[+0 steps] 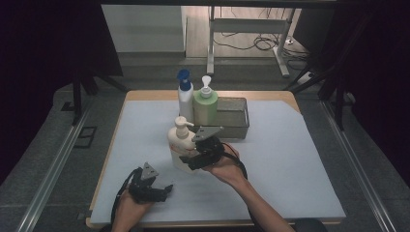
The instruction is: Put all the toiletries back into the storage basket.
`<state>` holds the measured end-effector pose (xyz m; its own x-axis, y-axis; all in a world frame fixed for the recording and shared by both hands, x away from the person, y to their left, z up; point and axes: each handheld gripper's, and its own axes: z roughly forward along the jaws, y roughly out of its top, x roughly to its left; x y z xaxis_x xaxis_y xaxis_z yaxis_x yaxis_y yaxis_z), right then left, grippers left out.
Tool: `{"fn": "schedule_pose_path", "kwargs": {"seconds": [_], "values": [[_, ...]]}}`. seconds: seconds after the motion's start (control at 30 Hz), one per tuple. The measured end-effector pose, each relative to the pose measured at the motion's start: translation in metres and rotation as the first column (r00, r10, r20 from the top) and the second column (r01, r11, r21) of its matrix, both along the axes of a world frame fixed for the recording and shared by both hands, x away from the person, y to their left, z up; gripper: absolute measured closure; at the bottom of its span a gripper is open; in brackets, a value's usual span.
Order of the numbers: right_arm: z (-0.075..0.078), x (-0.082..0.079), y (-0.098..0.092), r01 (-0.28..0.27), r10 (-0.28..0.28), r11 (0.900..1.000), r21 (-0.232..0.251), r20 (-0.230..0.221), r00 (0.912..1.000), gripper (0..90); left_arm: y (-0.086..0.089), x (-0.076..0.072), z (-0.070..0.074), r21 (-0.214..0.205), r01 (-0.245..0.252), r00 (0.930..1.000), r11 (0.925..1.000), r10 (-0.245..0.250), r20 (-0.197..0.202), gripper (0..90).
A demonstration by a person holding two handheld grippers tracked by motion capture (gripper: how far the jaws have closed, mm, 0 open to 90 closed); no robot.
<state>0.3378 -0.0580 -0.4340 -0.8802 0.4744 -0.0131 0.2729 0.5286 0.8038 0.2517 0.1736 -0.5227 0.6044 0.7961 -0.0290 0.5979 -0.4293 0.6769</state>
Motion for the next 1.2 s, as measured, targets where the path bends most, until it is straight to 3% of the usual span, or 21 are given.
{"fn": "schedule_pose_path", "kwargs": {"seconds": [0.37,0.67,0.97,1.2], "values": [[0.000,0.003,0.011,0.008,-0.008,0.9999,0.010,0.021,0.9998,31.6,0.000,0.000,0.000,0.000,-0.001,1.0000,1.0000,0.001,0.000,12.3],[0.001,0.005,0.009,-0.008,0.008,0.9993,0.035,-0.003,1.0000,35.7,0.000,0.000,0.000,0.001,-0.001,1.0000,1.0000,0.001,0.000,12.3],[0.007,-0.002,0.009,0.019,-0.019,0.9998,0.012,0.007,0.9998,37.2,0.000,0.000,0.000,-0.002,0.000,1.0000,1.0000,0.000,0.000,12.3],[0.018,-0.004,0.000,0.034,-0.034,0.9994,0.008,-0.007,0.9994,37.5,0.000,0.000,0.000,-0.005,-0.003,1.0000,1.0000,0.003,0.001,12.3]]}}
